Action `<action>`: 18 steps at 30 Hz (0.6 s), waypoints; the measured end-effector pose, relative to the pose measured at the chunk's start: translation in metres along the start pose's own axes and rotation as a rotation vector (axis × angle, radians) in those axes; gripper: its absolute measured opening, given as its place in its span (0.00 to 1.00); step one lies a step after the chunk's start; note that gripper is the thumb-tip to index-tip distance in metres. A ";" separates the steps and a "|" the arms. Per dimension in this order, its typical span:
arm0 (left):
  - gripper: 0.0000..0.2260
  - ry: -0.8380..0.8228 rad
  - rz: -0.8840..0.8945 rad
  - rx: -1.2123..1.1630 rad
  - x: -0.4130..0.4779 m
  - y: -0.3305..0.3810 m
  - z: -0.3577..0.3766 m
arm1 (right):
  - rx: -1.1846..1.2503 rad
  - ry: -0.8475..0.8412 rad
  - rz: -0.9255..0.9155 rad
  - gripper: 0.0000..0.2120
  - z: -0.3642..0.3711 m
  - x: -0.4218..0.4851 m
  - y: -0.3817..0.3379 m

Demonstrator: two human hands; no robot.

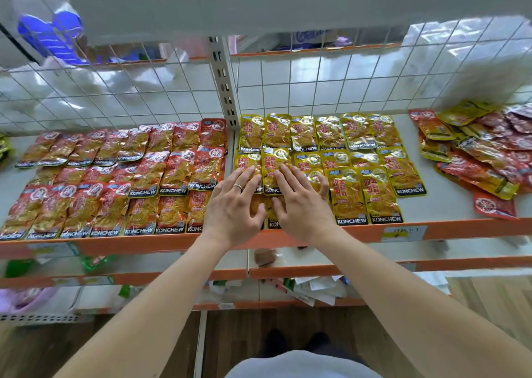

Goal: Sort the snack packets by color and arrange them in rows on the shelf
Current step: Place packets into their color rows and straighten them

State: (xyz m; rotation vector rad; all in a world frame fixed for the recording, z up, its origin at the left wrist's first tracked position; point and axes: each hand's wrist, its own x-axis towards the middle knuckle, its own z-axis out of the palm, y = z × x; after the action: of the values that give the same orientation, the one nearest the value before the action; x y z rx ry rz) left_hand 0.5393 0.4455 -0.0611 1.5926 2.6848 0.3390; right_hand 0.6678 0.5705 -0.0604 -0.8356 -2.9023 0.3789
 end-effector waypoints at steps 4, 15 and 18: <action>0.31 -0.006 0.010 0.003 -0.003 0.001 -0.001 | 0.004 0.000 -0.004 0.29 0.001 -0.001 0.000; 0.27 0.146 0.073 -0.027 -0.008 0.003 -0.007 | 0.155 0.211 -0.025 0.33 -0.010 -0.018 0.010; 0.27 0.178 0.115 -0.023 -0.008 0.016 -0.009 | 0.163 0.257 -0.012 0.34 -0.020 -0.028 0.021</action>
State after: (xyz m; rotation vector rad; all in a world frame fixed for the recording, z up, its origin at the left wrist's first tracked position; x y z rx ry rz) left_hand 0.5558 0.4440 -0.0500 1.7956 2.7072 0.5362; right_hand 0.7052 0.5769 -0.0471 -0.7782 -2.5996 0.4629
